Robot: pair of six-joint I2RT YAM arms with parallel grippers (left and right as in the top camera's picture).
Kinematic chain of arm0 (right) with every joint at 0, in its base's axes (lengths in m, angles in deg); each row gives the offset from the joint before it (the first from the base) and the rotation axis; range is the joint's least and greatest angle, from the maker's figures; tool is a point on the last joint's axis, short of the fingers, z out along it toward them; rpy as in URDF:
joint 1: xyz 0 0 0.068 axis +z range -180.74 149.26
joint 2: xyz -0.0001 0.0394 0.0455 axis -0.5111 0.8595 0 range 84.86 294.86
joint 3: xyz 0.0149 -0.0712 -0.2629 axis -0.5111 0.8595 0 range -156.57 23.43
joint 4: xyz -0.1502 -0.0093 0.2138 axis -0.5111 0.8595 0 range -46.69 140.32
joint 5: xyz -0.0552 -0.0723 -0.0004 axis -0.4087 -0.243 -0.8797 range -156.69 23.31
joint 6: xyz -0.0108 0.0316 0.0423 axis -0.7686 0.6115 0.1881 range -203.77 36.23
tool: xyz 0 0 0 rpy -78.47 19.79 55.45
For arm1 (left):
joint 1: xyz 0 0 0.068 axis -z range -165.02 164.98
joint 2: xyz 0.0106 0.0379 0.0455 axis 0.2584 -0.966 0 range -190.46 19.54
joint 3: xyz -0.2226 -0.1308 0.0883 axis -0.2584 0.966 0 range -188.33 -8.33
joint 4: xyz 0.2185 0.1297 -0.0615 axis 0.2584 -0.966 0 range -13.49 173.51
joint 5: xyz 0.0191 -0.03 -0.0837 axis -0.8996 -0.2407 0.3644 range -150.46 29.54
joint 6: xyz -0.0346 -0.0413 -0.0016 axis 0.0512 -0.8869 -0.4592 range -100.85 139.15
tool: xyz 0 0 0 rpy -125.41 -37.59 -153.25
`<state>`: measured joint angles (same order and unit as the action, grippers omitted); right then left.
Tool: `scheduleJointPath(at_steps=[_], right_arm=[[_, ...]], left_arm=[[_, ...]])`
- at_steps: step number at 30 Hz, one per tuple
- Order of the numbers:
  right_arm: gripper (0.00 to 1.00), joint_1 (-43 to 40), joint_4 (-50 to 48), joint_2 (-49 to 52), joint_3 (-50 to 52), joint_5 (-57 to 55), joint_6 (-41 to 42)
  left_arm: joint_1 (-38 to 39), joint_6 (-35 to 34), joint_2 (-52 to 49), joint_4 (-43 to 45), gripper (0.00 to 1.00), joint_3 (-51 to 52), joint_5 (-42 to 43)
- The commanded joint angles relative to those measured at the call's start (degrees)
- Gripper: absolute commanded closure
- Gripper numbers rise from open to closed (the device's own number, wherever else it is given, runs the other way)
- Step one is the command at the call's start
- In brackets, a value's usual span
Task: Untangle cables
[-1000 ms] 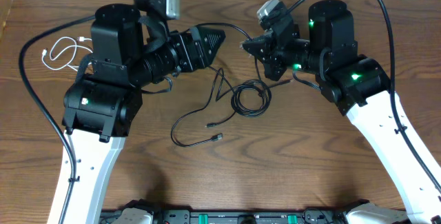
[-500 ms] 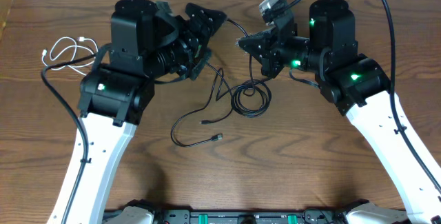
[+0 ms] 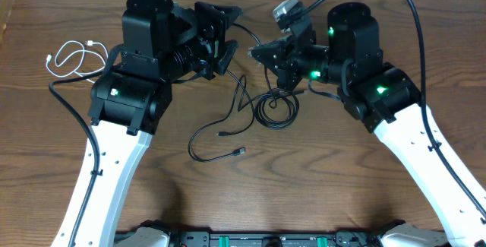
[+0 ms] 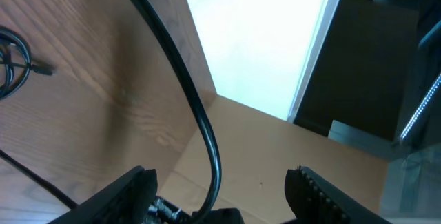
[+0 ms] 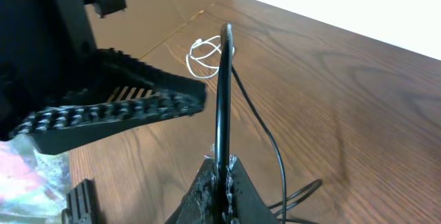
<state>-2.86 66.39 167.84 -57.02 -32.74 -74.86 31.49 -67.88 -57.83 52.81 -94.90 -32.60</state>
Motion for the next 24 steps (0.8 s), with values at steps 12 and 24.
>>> scheduleJointPath(at_steps=[12, 24], right_arm=[[0.99, 0.72, -0.42, -4.42, -0.13, -0.11, 0.92], [0.99, 0.72, 0.33, -4.50, -0.13, 0.09, 0.92]], left_arm=[[0.07, -0.74, -0.13, 0.04, 0.48, -1.42, -5.01], [0.07, -3.32, -0.11, 0.59, 0.55, -1.42, -2.21]])
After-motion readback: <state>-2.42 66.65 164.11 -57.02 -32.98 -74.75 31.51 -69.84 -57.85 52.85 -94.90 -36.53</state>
